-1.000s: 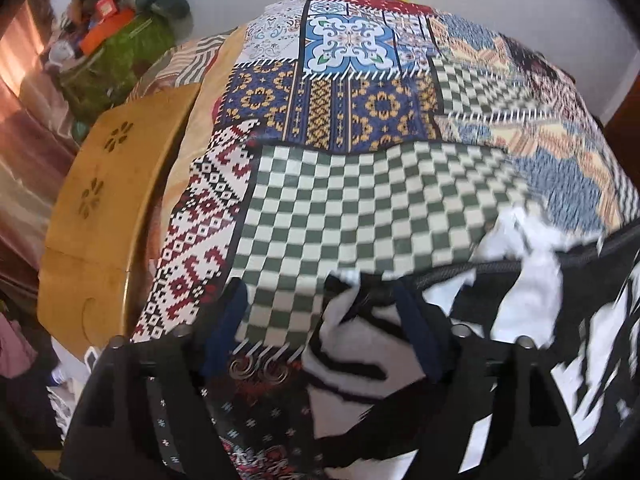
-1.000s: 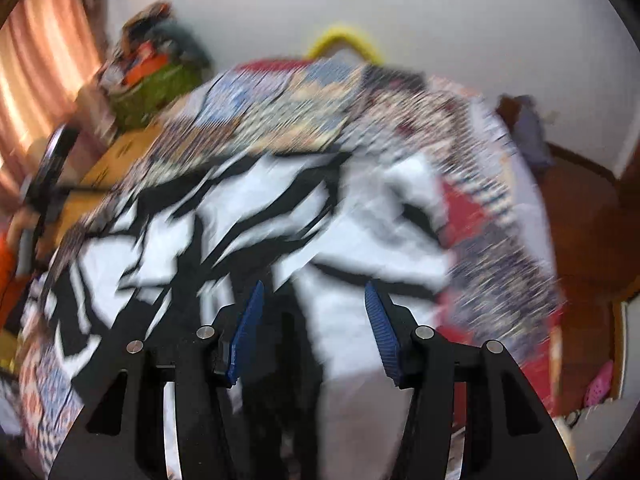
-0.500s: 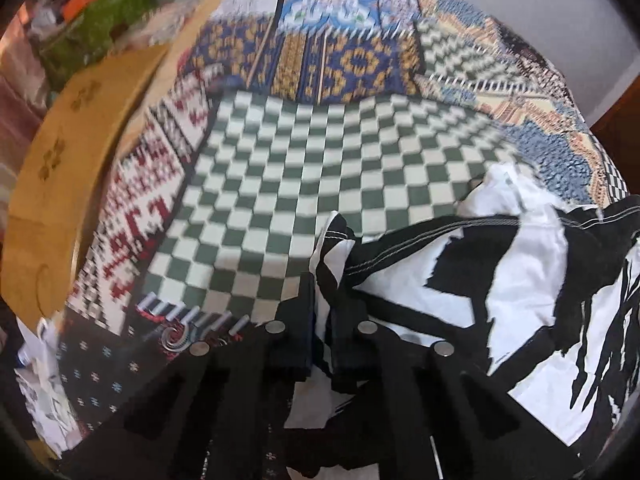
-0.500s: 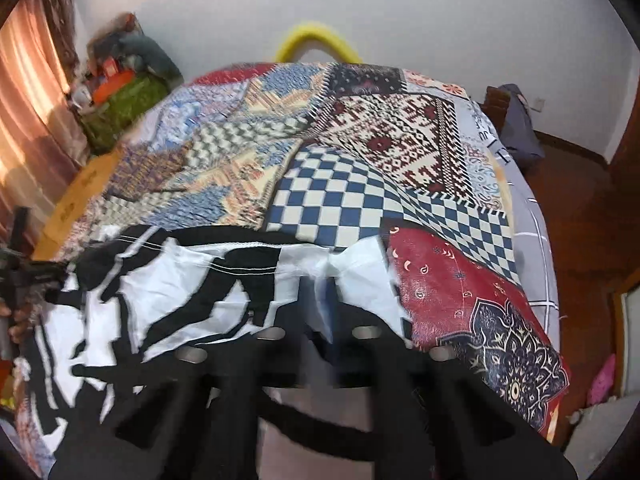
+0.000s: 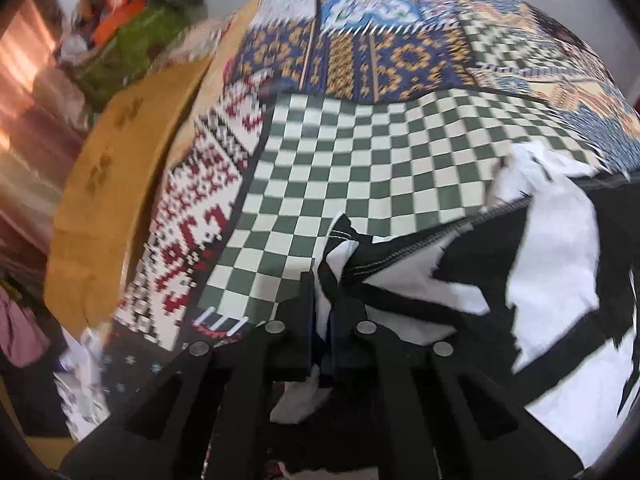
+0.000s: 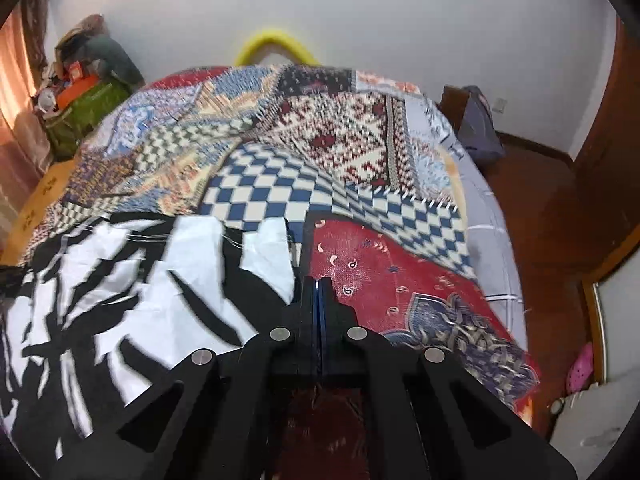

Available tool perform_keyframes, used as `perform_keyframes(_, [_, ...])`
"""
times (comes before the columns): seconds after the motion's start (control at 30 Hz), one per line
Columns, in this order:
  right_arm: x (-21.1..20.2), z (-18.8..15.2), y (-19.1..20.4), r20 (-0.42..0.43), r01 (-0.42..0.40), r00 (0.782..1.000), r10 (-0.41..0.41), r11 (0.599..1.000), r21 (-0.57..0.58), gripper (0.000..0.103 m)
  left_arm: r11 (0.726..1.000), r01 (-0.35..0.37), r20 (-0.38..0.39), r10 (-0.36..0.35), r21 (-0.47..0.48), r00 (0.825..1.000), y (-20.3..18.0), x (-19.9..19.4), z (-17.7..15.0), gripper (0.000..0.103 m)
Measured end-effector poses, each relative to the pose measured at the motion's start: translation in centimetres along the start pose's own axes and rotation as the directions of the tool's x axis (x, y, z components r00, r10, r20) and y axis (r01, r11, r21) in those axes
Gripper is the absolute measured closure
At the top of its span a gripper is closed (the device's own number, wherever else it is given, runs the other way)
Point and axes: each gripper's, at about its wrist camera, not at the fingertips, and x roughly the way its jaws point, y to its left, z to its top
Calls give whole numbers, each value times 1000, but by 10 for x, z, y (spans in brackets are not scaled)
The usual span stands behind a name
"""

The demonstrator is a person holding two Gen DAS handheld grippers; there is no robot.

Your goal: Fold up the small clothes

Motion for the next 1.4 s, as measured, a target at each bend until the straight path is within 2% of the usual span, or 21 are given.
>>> perform_keyframes(0.07, [-20,2,6,38,-21,999,22,999,-28,102,1000,-1,33,0,23,999,-1,-16,1,76])
perform_keyframes(0.17, [-48,6,20,85,-46,995,52,997,-67,97,1000,12,104,-12,6,995,1,-48,6,58])
perform_keyframes(0.2, [-55,7,26,94,-72,992,79,995,-75,95,1000,25,128,-25,0,991,2,-58,8,55])
perform_keyframes(0.27, [-60,8,41,93,-129,986,137,988,-89,75,997,83,175,-82,0,981,-1,-79,9,44])
perform_keyframes(0.33, [-61,6,60,82,-183,978,194,976,-118,65,990,141,194,-142,21,971,-12,-94,9,42])
perform_keyframes(0.43, [-53,0,99,27,-251,965,260,949,-189,58,975,208,189,-218,73,957,-37,-103,8,37])
perform_keyframes(0.53, [-36,-8,135,-46,-307,951,305,921,-241,43,960,243,178,-266,139,948,-68,-105,0,30])
perform_keyframes(0.6, [-26,-15,151,-85,-328,945,316,908,-260,40,955,234,162,-263,181,951,-86,-100,-6,28])
perform_keyframes(0.7, [-1,-30,174,-197,-346,934,297,889,-301,37,943,216,71,-241,254,968,-115,-78,-19,28])
perform_keyframes(0.73, [3,-34,177,-207,-334,938,278,886,-321,33,940,199,50,-221,276,974,-123,-69,-26,27])
perform_keyframes(0.77, [5,-38,179,-202,-322,943,265,882,-345,31,939,180,65,-208,293,976,-126,-67,-32,25])
perform_keyframes(0.83, [3,-48,183,-184,-292,955,235,864,-411,30,935,160,98,-200,316,975,-127,-69,-41,21])
perform_keyframes(0.93, [0,-58,181,-193,-277,958,211,853,-443,29,931,171,85,-209,322,974,-116,-70,-50,19])
perform_keyframes(1.1, [-11,-66,154,-229,-316,942,245,879,-358,29,946,170,73,-197,276,978,-87,-71,-69,17])
perform_keyframes(1.4, [-34,-94,122,-252,-260,950,185,916,-307,29,974,115,62,-129,193,990,-44,-79,-106,17])
